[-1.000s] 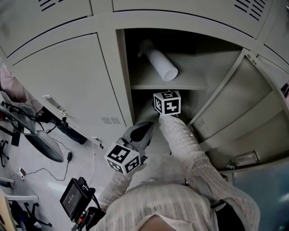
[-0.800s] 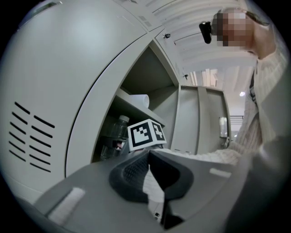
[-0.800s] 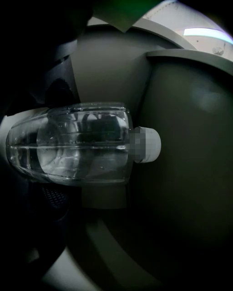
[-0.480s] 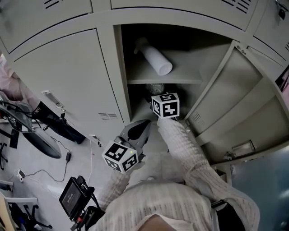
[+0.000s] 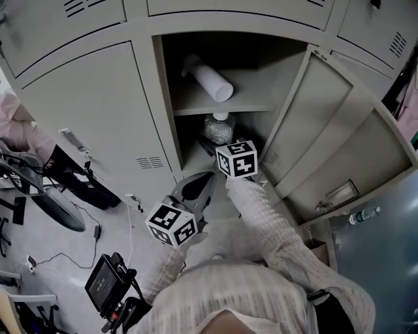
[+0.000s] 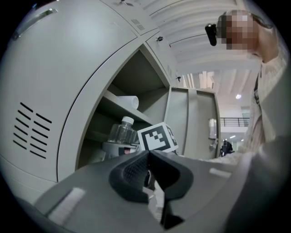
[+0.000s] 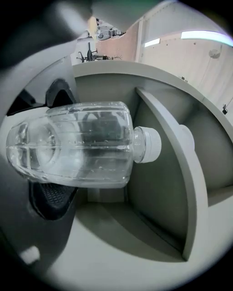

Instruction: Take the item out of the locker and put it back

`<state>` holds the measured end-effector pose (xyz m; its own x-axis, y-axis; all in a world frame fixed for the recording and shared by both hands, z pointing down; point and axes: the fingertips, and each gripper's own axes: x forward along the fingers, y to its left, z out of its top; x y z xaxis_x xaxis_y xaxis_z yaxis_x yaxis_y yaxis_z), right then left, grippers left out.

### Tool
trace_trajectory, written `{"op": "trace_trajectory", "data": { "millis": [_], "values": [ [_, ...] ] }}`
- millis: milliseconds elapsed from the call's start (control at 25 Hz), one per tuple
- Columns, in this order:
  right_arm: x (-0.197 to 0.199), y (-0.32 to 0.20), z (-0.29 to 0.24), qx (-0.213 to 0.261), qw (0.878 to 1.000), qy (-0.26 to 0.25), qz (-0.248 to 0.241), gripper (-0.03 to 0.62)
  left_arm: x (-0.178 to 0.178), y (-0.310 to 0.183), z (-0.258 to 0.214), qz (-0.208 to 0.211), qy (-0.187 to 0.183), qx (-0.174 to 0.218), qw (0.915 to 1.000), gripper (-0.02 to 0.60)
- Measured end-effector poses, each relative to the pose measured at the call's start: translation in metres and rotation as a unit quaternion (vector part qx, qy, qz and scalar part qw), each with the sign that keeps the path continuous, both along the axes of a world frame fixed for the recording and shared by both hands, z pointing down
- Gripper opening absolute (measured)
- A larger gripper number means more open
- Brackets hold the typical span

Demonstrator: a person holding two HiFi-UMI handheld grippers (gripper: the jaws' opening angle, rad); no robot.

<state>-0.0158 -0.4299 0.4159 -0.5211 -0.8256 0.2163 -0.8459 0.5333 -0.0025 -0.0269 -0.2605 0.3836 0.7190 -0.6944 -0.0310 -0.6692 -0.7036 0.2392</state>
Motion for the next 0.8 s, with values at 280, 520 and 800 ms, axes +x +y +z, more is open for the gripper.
{"op": "trace_trajectory", "data": {
  "millis": [280,520,800],
  "values": [
    [0.009,0.028,0.0,-0.003,1.0,-0.004,-0.011,0.442,0.008,0.016,0.0,0.011,0.003,-0.002,0.9999,0.008],
    [0.019,0.052,-0.003,-0.002,1.0,-0.017,-0.012,0.442,0.009,0.026,-0.001,0.014,0.006,-0.002,0.9999,0.008],
    [0.023,0.095,-0.006,0.008,0.999,-0.037,-0.037,0.442,0.002,0.037,0.005,0.006,0.009,-0.008,0.9999,0.008]
  ]
}}
